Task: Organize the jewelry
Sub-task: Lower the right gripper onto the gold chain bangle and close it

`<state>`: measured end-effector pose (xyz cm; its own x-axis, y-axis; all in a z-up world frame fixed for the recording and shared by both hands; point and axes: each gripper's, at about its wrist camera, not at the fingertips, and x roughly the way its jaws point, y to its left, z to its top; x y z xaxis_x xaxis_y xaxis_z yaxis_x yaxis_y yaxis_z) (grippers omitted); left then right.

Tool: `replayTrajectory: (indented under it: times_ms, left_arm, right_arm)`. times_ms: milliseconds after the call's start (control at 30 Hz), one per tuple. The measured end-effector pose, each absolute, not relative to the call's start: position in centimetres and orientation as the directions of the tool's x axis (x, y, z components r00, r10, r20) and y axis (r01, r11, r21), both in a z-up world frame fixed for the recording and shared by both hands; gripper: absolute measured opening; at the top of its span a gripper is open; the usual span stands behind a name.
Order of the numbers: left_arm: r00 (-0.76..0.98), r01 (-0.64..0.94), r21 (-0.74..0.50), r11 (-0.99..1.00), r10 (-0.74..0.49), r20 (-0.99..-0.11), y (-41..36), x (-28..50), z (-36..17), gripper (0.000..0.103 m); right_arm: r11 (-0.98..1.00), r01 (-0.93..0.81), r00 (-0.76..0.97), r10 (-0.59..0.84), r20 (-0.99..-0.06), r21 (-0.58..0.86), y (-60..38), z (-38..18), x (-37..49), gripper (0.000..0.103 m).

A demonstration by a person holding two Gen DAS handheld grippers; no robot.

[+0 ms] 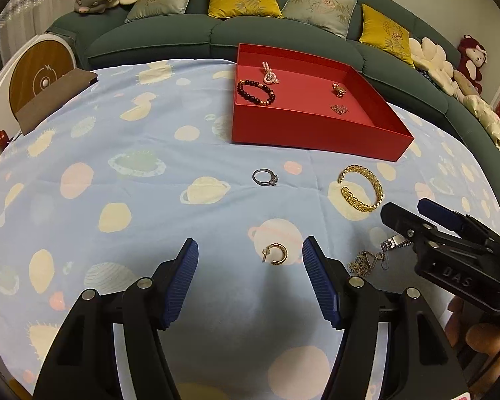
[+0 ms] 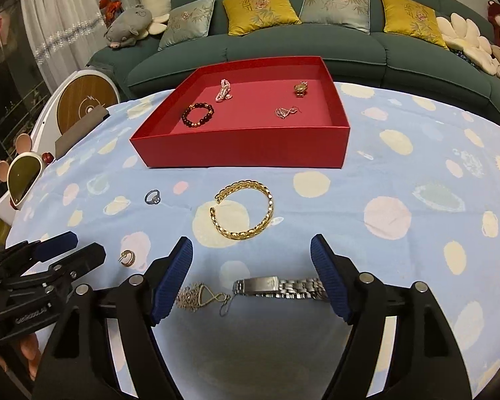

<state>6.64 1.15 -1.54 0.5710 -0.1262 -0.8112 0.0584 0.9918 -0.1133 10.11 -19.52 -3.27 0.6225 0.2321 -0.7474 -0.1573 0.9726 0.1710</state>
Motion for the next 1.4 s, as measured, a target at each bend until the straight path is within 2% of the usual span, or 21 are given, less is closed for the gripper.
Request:
replayTrajectory:
  times_ms: [67,467,500,533,600,667,833,867,900,1000,1033,1100,1167,1200,1400]
  left_arm:
    - [0.572,0.053,-0.115,0.992,-0.125,-0.811,1.5,6.8,-1.5,0.063]
    - [0.539,0.017,-0.136,0.991,-0.124,-0.833,4.2,6.9,-2.6,0.063]
    - [0.539,0.019,-0.134,0.991,-0.123,-0.833,4.3,6.8,-2.7,0.063]
    - [0.538,0.023,-0.132,0.991,-0.124,-0.834,4.3,6.7,-2.8,0.063]
    - [0.538,0.033,-0.128,0.991,-0.126,-0.834,4.3,6.5,-2.9,0.063]
    - [0.536,0.041,-0.126,0.991,-0.128,-0.835,4.2,6.3,-3.1,0.063]
    - [0.531,0.063,-0.129,0.990,-0.143,-0.835,3.4,6.1,-3.2,0.063]
    - [0.531,0.070,-0.132,0.989,-0.149,-0.834,3.2,6.0,-3.1,0.063]
    - [0.532,0.076,-0.134,0.988,-0.154,-0.833,3.0,6.0,-3.1,0.063]
    - [0.535,0.096,-0.127,0.987,-0.159,-0.830,2.2,5.9,-3.0,0.063]
    - [0.536,0.102,-0.125,0.987,-0.160,-0.829,2.0,5.9,-2.9,0.063]
    - [0.537,0.107,-0.121,0.987,-0.160,-0.829,1.8,5.8,-2.9,0.063]
    - [0.536,0.103,-0.125,0.987,-0.161,-0.829,1.8,5.9,-2.9,0.063]
    - [0.536,0.100,-0.130,0.986,-0.163,-0.829,1.9,6.0,-2.9,0.063]
    - [0.538,0.082,-0.147,0.986,-0.168,-0.826,2.1,6.4,-2.8,0.063]
  right_arm:
    - [0.977,-0.146,0.624,0.214,-0.751,0.157,-19.0,-3.6,10.9,0.081]
    - [0.977,-0.194,0.589,0.191,-0.785,0.092,-16.6,-5.5,12.9,0.079]
    - [0.976,-0.199,0.586,0.192,-0.787,0.091,-16.6,-5.6,13.0,0.076]
    - [0.975,-0.203,0.582,0.192,-0.790,0.088,-16.4,-5.7,13.0,0.068]
    - [0.975,-0.208,0.580,0.187,-0.793,0.079,-16.3,-5.7,13.1,0.062]
    - [0.975,-0.212,0.581,0.183,-0.793,0.070,-16.3,-5.7,13.1,0.049]
    - [0.975,-0.209,0.580,0.183,-0.794,0.072,-16.6,-5.6,13.2,0.033]
    - [0.976,-0.208,0.581,0.182,-0.793,0.071,-16.7,-5.6,13.3,0.017]
    - [0.976,-0.207,0.582,0.180,-0.793,0.071,-16.8,-5.6,13.3,0.008]
    - [0.974,-0.199,0.569,0.202,-0.797,0.106,-17.3,-5.6,13.6,0.008]
    - [0.973,-0.199,0.564,0.211,-0.799,0.116,-17.5,-5.6,13.6,0.008]
    - [0.973,-0.200,0.560,0.206,-0.803,0.111,-17.4,-5.5,13.7,0.020]
    - [0.976,-0.196,0.574,0.191,-0.796,0.093,-17.0,-5.2,13.6,0.077]
    - [0.979,-0.191,0.597,0.178,-0.782,0.077,-16.9,-4.9,13.4,0.080]
    - [0.974,-0.218,0.606,0.179,-0.775,0.054,-15.4,-4.6,15.2,0.078]
